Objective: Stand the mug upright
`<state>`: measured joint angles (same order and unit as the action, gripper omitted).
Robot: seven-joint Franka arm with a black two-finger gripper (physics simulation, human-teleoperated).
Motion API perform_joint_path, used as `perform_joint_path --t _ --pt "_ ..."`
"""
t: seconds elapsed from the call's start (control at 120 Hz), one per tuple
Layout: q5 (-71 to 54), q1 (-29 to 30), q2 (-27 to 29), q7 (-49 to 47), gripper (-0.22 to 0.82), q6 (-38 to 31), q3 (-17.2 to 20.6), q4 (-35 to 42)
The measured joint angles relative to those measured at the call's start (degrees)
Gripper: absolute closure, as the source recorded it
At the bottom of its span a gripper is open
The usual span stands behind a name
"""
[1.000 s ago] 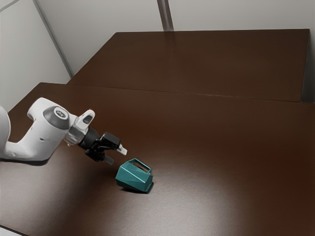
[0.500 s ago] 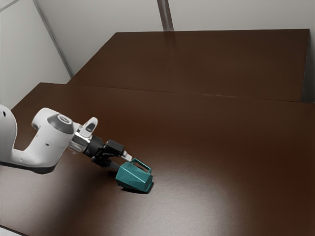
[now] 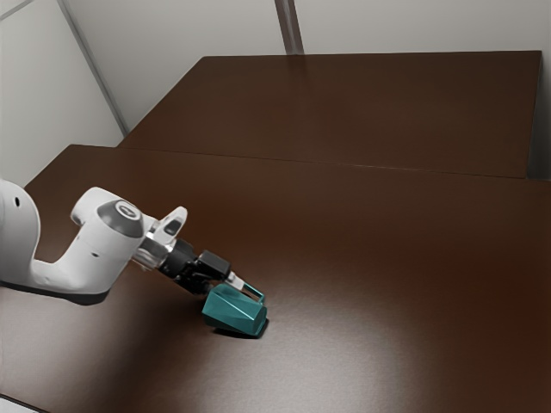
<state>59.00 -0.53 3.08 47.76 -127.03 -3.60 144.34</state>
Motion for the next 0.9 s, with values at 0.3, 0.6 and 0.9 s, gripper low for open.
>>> perform_joint_path --t 0.3,0.6,0.9 --pt "0.1 -0.3 -0.1 1.0 0.29 -0.2 0.0 0.0" --pt "-0.3 -0.5 0.4 1.3 0.61 -0.6 0.0 0.0" --pt "-0.6 -1.4 2.3 0.9 0.75 -1.6 -0.1 -0.1"
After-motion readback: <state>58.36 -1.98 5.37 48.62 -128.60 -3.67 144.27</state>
